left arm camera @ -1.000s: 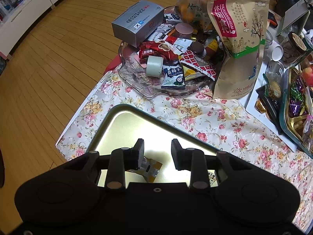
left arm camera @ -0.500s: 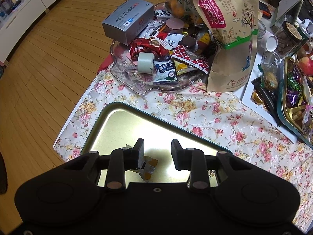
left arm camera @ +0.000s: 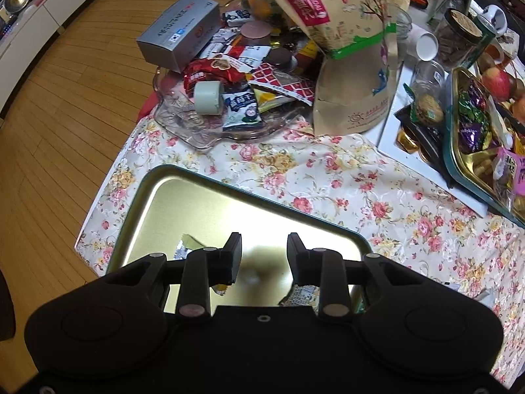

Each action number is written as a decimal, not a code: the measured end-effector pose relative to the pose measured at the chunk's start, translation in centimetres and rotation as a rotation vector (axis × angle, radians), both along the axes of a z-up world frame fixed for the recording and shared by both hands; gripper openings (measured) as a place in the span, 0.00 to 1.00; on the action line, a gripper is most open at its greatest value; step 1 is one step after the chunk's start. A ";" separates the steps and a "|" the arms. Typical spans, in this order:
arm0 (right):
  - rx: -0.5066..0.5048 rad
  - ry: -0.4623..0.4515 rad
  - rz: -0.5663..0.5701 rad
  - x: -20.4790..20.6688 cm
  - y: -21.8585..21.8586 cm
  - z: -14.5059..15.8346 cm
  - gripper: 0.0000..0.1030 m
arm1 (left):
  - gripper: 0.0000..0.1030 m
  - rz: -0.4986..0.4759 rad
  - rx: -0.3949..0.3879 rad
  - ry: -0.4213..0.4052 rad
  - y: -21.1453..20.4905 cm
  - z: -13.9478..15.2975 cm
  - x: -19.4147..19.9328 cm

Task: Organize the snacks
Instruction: 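Move both grippers back toward the scattered snacks on the cloth, then grasp the dark blue snack packet with the left gripper while the right grasps the gold-wrapped candy, then carry the dark blue packet over the tray and open the left gripper, then lower the gold-wrapped candy onto the tray and open the right gripper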

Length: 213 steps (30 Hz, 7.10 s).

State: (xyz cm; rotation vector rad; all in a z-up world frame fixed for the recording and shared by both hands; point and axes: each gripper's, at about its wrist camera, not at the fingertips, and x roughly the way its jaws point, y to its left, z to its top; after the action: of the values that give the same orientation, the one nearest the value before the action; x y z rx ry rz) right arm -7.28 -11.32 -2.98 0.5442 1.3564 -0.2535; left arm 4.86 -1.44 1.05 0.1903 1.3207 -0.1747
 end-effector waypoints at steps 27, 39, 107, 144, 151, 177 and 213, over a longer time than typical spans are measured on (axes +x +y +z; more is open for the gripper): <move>-0.023 0.071 -0.339 -12.3 -13.1 -1.0 0.47 | 0.39 -0.247 -0.052 0.139 -8.0 -2.0 -9.0; -0.077 0.118 -0.421 -15.6 -16.3 -3.6 0.37 | 0.39 -0.315 -0.042 0.157 -10.2 -2.6 -11.2; -0.047 -0.214 -0.491 -18.3 -17.2 9.4 0.18 | 0.39 -0.306 -0.059 0.160 -16.2 -9.1 -14.9; -0.010 -0.290 -0.567 -21.2 -18.1 11.1 0.18 | 0.42 -0.192 0.023 0.119 -17.5 -11.2 -16.0; -0.004 -0.285 -0.549 -20.1 -17.2 11.0 0.18 | 0.42 -0.191 -0.020 0.046 -16.1 -5.9 -15.8; -0.026 -0.182 -0.322 -8.3 -7.9 6.9 0.18 | 0.43 0.188 0.019 -0.008 2.0 -2.0 -5.7; 0.049 -0.127 -0.092 -2.4 0.7 3.5 0.18 | 0.44 0.245 -0.049 0.038 6.6 -0.6 -3.0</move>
State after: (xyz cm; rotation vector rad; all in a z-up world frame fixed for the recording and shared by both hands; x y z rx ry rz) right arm -9.66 -10.63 0.53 0.6540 1.2187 -0.2577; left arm 1.88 5.18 0.47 -0.0174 1.3644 -0.0025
